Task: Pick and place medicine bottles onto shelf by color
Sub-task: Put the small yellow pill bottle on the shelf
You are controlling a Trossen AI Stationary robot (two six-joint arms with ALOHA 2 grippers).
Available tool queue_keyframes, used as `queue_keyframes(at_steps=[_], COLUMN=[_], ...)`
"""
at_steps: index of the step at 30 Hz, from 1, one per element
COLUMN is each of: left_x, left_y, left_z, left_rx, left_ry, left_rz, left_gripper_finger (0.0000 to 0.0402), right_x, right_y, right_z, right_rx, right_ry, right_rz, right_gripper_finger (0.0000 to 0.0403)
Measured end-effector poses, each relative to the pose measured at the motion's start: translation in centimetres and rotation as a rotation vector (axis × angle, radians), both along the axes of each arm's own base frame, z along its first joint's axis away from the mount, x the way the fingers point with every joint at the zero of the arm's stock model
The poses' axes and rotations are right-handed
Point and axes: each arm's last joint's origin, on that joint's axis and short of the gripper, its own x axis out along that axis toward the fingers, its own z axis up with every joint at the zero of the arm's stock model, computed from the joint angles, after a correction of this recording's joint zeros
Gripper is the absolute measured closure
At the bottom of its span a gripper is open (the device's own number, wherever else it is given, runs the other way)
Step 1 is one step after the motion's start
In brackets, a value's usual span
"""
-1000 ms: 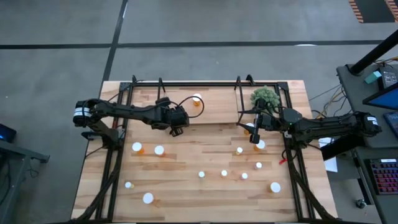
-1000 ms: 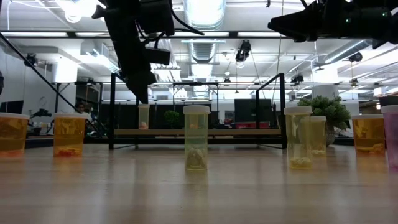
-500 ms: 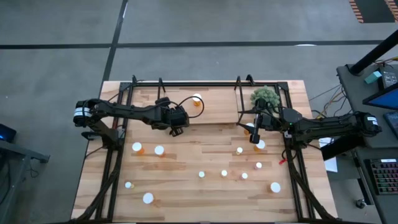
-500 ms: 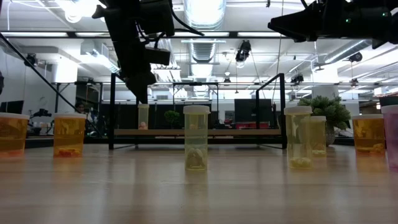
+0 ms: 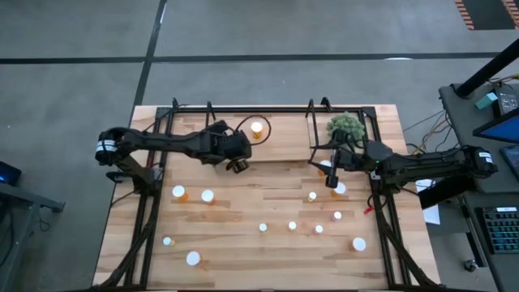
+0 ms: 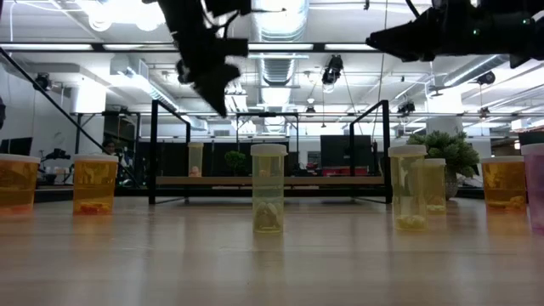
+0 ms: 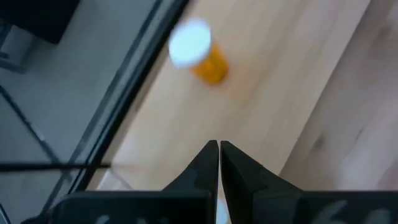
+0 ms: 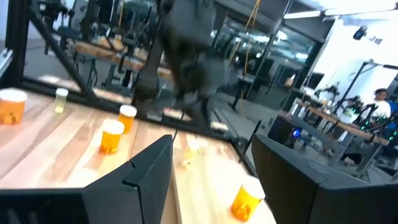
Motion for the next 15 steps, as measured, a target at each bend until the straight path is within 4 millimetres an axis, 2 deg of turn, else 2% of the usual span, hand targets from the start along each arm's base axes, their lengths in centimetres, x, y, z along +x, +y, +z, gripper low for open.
queue_keyframes(at_steps=[7,15], left_x=[1.7,2.8], left_y=[0.2,0.2], left_z=[3.2,5.8], left_rx=[0.089,0.176], left_ry=[-0.143,-0.256], left_rz=[-0.098,-0.167], left_gripper_finger=[0.0402,0.0402], right_x=[0.2,0.4], right_y=[0.0,0.0], right_z=[-1.5,-1.8], right_rx=[0.058,0.089], right_ry=[0.136,0.153], right_rz=[0.001,0.0], right_gripper_finger=[0.0193,0.0193])
